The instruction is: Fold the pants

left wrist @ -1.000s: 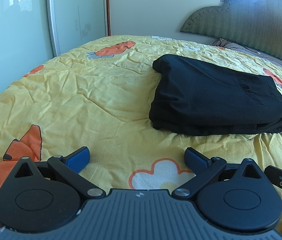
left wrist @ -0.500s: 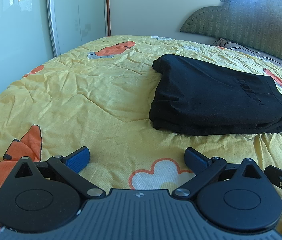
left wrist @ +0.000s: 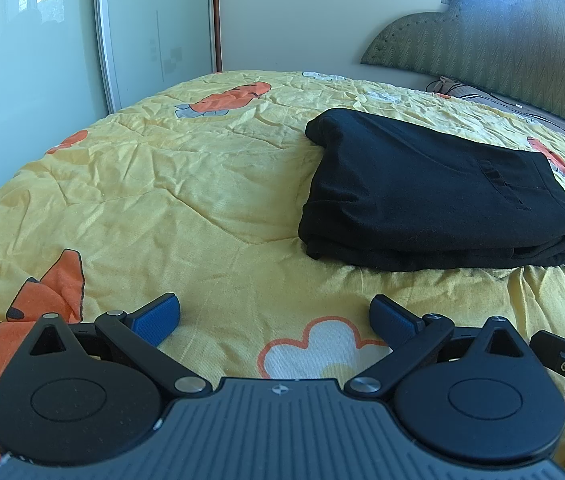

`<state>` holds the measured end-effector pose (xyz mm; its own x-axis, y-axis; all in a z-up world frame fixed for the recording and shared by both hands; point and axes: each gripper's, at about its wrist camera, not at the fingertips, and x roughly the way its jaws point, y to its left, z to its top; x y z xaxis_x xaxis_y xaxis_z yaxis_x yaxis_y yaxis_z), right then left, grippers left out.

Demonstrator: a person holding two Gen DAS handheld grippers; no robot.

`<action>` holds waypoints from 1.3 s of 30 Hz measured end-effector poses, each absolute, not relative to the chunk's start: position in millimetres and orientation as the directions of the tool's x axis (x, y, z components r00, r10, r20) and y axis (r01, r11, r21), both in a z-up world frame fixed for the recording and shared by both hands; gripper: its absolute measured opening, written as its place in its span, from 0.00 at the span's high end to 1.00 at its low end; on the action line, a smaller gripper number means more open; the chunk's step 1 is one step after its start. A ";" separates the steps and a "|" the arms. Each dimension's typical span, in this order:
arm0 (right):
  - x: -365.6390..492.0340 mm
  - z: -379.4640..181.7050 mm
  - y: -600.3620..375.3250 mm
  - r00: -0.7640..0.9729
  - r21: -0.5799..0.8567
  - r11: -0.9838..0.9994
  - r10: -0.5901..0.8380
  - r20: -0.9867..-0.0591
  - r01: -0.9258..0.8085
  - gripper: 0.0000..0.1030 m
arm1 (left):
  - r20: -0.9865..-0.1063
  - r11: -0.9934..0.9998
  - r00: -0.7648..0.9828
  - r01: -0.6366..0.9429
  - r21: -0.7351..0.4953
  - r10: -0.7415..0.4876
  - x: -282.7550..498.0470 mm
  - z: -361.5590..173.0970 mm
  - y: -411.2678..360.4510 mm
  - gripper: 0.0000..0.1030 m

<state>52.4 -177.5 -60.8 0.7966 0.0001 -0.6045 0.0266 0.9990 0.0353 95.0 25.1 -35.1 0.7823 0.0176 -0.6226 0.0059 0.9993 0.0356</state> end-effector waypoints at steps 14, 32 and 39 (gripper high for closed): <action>52.4 -60.3 -178.7 0.796 0.038 0.998 -0.013 -0.605 0.045 0.00 | -0.623 0.999 0.782 0.005 0.035 0.018 94.6 -35.3 25.2 0.00; 52.2 -60.2 -178.4 0.796 0.038 0.998 -0.010 -0.605 0.042 0.00 | -0.623 0.999 0.782 0.005 0.035 0.018 94.8 -35.2 25.3 0.00; 52.2 -60.2 -178.4 0.796 0.038 0.998 -0.011 -0.605 0.042 0.00 | -0.623 0.999 0.782 0.005 0.035 0.018 94.8 -35.2 25.2 0.00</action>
